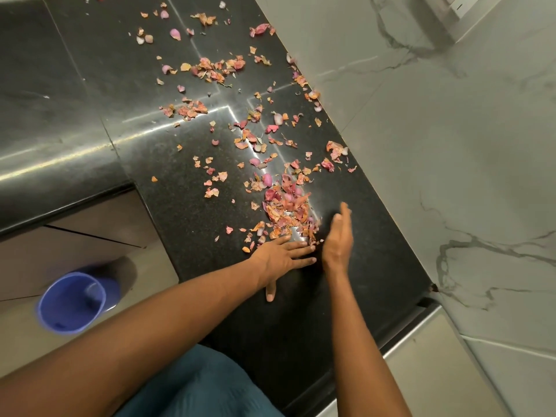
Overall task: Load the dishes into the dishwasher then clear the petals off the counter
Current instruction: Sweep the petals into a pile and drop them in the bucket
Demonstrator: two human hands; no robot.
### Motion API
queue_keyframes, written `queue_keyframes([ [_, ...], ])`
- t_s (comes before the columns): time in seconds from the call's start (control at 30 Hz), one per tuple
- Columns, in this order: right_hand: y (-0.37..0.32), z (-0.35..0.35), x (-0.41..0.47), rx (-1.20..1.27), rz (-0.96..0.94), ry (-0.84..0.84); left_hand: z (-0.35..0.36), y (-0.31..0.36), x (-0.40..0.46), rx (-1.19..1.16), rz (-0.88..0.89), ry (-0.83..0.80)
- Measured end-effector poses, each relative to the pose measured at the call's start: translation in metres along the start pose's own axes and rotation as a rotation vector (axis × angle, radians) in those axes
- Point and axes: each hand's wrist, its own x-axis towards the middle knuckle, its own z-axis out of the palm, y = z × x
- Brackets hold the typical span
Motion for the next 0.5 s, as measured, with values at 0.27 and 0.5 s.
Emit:
queue_keyframes([
  [0.27, 0.05, 0.005, -0.056, -0.598, 0.078, 0.003, 0.003, 0.001, -0.01, 0.083, 0.031, 0.095],
  [0.5, -0.006, 0.071, -0.047, -0.398, -0.011, -0.216, 0.025, -0.028, -0.073, 0.1, -0.001, 0.502],
])
